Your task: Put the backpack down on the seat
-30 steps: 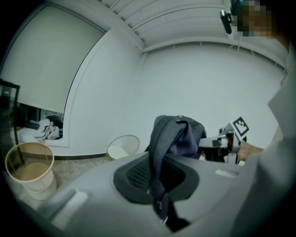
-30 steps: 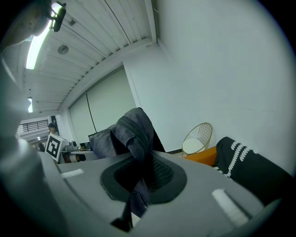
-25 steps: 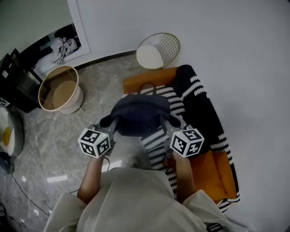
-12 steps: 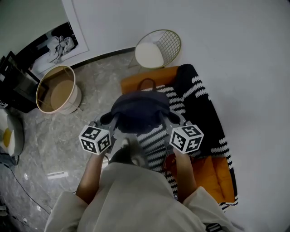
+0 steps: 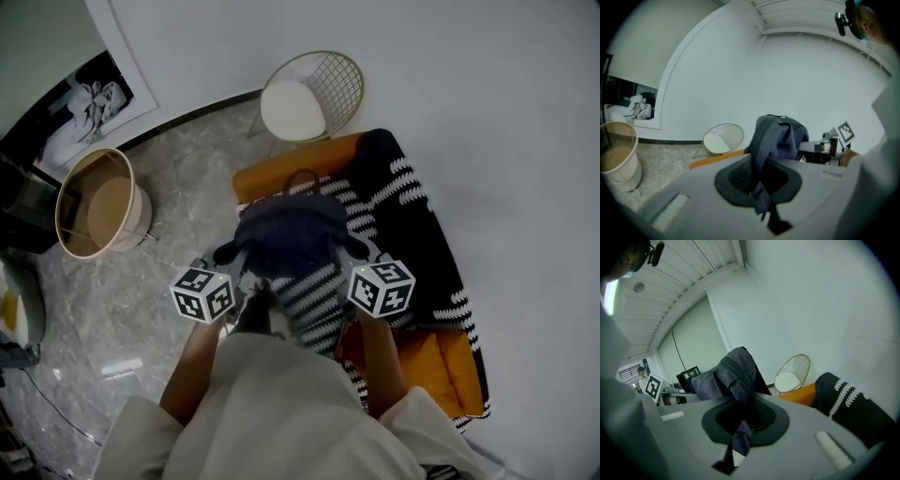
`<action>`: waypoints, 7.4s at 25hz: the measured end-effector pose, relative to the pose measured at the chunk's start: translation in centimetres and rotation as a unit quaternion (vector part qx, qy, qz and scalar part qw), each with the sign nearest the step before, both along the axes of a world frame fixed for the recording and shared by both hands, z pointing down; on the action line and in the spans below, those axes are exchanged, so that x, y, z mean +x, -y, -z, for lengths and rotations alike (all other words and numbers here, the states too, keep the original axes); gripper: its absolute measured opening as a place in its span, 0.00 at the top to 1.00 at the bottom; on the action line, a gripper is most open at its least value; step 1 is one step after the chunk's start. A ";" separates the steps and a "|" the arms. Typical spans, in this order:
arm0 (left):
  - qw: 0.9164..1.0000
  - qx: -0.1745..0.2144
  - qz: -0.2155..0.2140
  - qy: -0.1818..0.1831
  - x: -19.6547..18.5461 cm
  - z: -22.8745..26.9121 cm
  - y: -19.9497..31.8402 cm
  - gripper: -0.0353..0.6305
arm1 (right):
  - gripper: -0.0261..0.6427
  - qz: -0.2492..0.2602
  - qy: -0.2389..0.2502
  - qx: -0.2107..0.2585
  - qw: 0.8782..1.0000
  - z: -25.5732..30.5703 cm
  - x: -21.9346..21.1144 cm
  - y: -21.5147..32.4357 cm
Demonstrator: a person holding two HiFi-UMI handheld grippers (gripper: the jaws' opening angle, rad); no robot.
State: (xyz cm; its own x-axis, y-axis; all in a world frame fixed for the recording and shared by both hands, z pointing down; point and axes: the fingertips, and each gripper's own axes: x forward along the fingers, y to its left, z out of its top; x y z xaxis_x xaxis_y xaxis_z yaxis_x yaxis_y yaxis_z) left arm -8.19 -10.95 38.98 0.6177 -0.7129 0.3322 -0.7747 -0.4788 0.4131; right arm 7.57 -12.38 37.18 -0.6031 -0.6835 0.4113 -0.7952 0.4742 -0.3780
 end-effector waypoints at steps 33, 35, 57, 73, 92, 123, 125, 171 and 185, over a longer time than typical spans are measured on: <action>0.986 -0.165 -0.031 -0.013 0.2 -24.3 22.1 0.93 | 0.94 -0.050 -0.016 -0.138 0.989 -23.6 0.8 20.9; 0.985 -0.170 -0.027 -0.014 0.1 -25.6 23.0 0.93 | 0.94 -0.063 -0.010 -0.147 0.987 -24.8 0.7 21.6; 0.970 -0.239 -0.044 0.002 -0.8 -36.7 31.6 0.93 | 0.94 -0.071 -0.025 -0.214 0.974 -35.2 -1.1 31.3; 0.978 -0.198 -0.057 0.023 0.7 -40.0 34.7 0.93 | 0.94 -0.098 -0.019 -0.196 0.975 -39.5 1.3 35.9; 0.982 -0.176 -0.053 0.045 -1.4 -44.2 41.4 0.90 | 0.93 -0.104 -0.035 -0.179 0.978 -45.8 0.4 44.5; 0.976 -0.193 -0.052 0.081 -2.3 -44.5 37.0 0.48 | 0.39 -0.026 -0.001 -0.136 0.990 -43.0 1.3 40.3; 0.977 -0.192 -0.047 0.079 -2.4 -44.0 35.9 0.46 | 0.35 -0.020 -0.010 -0.135 0.991 -42.5 1.9 39.1; 0.998 0.031 0.018 0.061 -2.3 -10.2 -0.5 0.71 | 0.23 -0.016 -0.011 0.073 0.997 -8.3 5.1 0.5; 0.986 0.123 0.011 0.109 0.7 0.9 -9.2 0.94 | 0.31 0.022 -0.047 0.170 0.984 1.4 2.9 -10.9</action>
